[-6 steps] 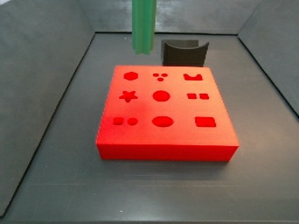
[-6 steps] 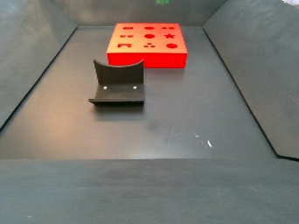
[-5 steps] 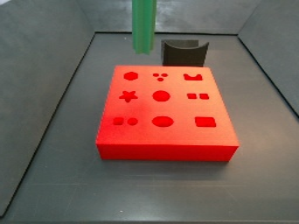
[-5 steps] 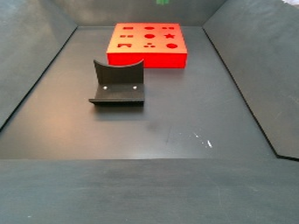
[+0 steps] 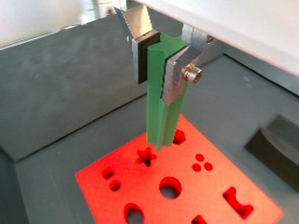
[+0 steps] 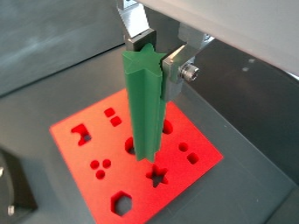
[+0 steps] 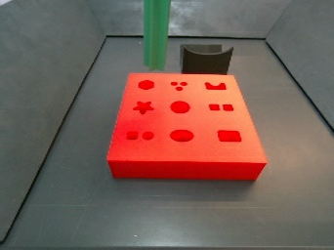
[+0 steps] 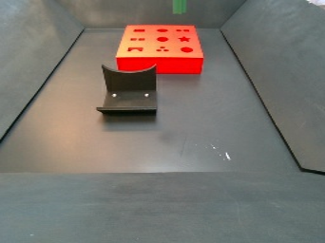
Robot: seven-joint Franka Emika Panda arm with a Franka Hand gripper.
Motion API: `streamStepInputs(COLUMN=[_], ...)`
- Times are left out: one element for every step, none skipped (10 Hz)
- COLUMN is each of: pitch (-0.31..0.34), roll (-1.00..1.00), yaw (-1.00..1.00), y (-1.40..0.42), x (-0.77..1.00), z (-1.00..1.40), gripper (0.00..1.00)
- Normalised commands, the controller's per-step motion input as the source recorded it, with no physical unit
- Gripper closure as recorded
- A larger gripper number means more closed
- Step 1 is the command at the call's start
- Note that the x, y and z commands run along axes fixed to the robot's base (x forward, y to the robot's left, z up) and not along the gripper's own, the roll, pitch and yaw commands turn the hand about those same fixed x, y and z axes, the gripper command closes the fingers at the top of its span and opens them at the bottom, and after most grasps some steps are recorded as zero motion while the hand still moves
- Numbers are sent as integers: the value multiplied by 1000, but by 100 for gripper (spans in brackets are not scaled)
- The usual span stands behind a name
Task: Insert the star object.
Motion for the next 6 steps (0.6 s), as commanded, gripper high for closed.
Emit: streamStepInputs(pitch=[69,0,-114,-161,-84,-134], roll=[306,311,181,140,157,-96], yaw=[843,731,797,743,706,349], y=[3,-11,-137,-171,-191,-9], x=[57,69,14,54,180,40], z=[-60,-49,-300,-280,-186,-266], gripper=[100,100,100,100,100,100])
